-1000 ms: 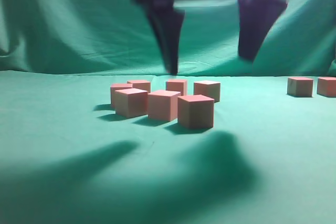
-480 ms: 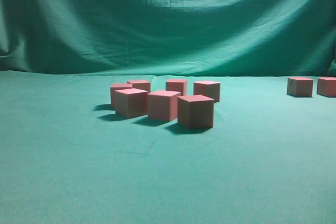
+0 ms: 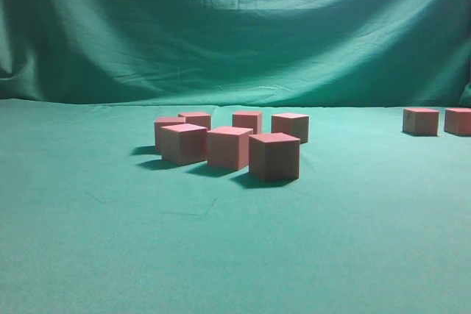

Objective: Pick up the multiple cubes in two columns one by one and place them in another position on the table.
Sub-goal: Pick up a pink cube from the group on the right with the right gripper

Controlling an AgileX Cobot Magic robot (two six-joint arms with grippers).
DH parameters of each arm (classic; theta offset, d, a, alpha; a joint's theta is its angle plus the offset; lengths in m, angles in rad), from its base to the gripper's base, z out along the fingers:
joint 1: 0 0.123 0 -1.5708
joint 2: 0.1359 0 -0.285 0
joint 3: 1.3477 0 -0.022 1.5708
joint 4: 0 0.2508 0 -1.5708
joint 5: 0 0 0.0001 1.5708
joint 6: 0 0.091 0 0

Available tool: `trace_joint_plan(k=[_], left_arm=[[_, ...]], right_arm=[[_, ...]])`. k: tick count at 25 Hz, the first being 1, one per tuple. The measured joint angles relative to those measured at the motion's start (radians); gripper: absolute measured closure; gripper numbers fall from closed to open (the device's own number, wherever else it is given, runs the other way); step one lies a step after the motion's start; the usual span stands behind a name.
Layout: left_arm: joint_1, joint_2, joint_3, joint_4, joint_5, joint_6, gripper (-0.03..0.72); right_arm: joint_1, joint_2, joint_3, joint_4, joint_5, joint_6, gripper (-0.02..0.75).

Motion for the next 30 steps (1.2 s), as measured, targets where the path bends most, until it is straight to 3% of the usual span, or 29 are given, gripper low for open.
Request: trace_joint_plan(k=[6,18,28,30], left_arm=[[0.0,0.0,0.0,0.0,0.0,0.0,0.688],[0.0,0.0,0.0,0.0,0.0,0.0,0.688],[0.0,0.0,0.0,0.0,0.0,0.0,0.688],[0.0,0.0,0.0,0.0,0.0,0.0,0.688]], right_arm=[[-0.025,0.164,0.0,0.038,-0.095,-0.111,0.17],[-0.025,0.334,0.0,0.028,-0.365,-0.13,0.17],[-0.025,0.401,0.0,0.034,-0.441,-0.13,0.17],[-0.025,0.406,0.0,0.038,-0.441,-0.13,0.265]])
